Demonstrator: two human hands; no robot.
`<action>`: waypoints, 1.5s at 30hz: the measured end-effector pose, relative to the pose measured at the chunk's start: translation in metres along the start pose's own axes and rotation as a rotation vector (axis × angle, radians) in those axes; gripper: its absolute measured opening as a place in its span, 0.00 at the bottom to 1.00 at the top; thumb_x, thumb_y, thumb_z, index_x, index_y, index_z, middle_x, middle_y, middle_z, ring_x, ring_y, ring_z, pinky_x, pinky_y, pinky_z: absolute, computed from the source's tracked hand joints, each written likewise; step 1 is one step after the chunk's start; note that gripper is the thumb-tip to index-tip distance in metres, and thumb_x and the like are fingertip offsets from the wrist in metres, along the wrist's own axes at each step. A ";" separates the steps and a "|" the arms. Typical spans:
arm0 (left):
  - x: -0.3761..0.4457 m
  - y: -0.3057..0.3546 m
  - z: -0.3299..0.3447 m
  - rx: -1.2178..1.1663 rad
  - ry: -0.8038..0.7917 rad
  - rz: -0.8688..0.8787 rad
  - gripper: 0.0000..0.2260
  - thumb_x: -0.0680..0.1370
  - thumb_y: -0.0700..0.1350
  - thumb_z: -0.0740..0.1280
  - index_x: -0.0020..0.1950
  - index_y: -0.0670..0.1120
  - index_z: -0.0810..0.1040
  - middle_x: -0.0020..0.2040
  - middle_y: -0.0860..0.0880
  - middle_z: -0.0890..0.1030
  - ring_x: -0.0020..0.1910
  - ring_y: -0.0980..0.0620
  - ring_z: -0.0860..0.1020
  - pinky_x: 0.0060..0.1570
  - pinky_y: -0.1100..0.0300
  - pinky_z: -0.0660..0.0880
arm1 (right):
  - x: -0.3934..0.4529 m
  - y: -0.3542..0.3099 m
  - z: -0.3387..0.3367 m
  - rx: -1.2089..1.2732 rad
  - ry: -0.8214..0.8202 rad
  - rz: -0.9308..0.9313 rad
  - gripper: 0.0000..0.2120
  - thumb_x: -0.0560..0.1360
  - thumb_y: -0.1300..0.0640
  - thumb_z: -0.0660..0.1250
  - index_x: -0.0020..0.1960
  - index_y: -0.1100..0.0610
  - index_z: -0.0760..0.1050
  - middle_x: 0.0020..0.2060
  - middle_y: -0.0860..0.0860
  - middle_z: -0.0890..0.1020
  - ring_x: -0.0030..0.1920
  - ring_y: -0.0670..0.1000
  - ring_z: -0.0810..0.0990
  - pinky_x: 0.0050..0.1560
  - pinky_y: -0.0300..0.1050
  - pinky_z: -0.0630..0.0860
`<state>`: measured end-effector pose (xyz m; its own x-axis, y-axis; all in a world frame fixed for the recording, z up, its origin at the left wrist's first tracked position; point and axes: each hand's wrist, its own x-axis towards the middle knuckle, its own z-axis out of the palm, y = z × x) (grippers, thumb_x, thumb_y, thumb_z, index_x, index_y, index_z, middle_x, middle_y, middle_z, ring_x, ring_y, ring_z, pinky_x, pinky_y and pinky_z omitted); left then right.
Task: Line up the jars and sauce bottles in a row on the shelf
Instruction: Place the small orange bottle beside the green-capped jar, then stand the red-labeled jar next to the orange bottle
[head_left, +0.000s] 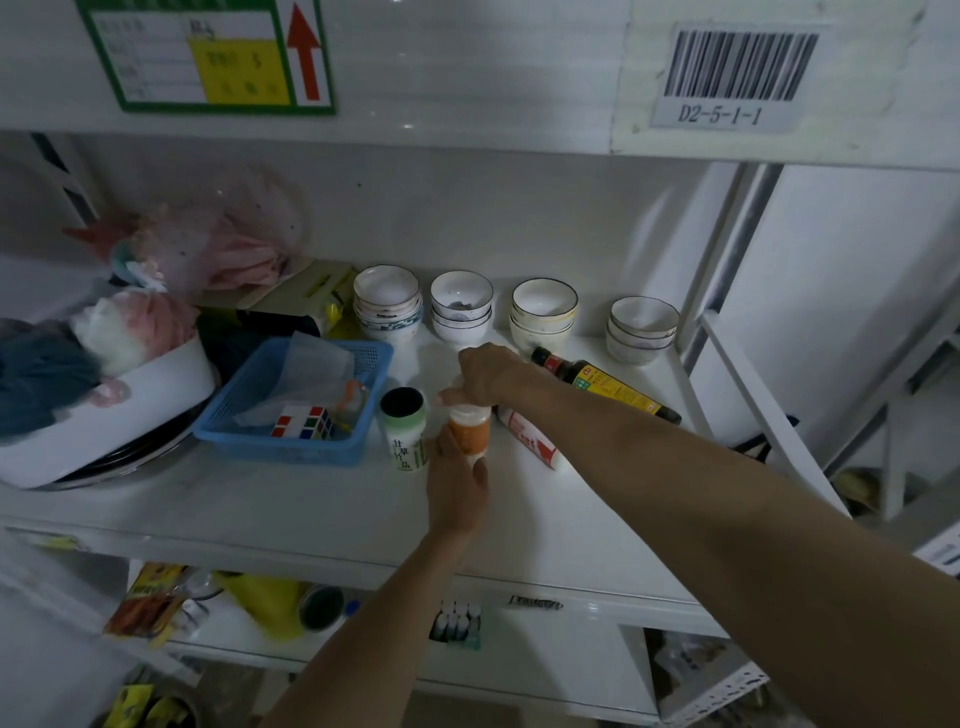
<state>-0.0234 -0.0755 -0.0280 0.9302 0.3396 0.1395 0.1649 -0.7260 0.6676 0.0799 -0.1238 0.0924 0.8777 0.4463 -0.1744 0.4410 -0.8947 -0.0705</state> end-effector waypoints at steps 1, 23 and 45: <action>-0.001 -0.001 0.000 -0.010 -0.004 0.000 0.27 0.78 0.44 0.64 0.74 0.38 0.60 0.69 0.38 0.70 0.66 0.42 0.72 0.61 0.55 0.73 | 0.000 0.001 -0.002 0.014 -0.016 0.002 0.36 0.72 0.32 0.62 0.63 0.62 0.73 0.59 0.59 0.78 0.59 0.59 0.77 0.49 0.48 0.70; 0.036 0.045 0.047 -0.563 -0.319 -0.339 0.20 0.78 0.49 0.62 0.63 0.36 0.75 0.59 0.37 0.81 0.57 0.39 0.80 0.51 0.54 0.77 | -0.019 0.072 0.020 0.095 -0.038 0.164 0.15 0.81 0.59 0.58 0.62 0.65 0.74 0.58 0.59 0.81 0.44 0.54 0.80 0.44 0.44 0.74; 0.000 0.063 0.040 -0.523 -0.058 -0.040 0.31 0.73 0.40 0.68 0.74 0.47 0.61 0.62 0.43 0.79 0.58 0.46 0.79 0.56 0.52 0.79 | -0.029 0.100 -0.004 0.683 -0.187 0.222 0.28 0.73 0.43 0.70 0.64 0.61 0.70 0.51 0.58 0.81 0.42 0.56 0.85 0.37 0.45 0.84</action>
<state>0.0001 -0.1453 -0.0155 0.9456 0.3164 0.0761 0.0281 -0.3124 0.9495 0.0996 -0.2260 0.0946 0.8590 0.2985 -0.4158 -0.0114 -0.8010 -0.5986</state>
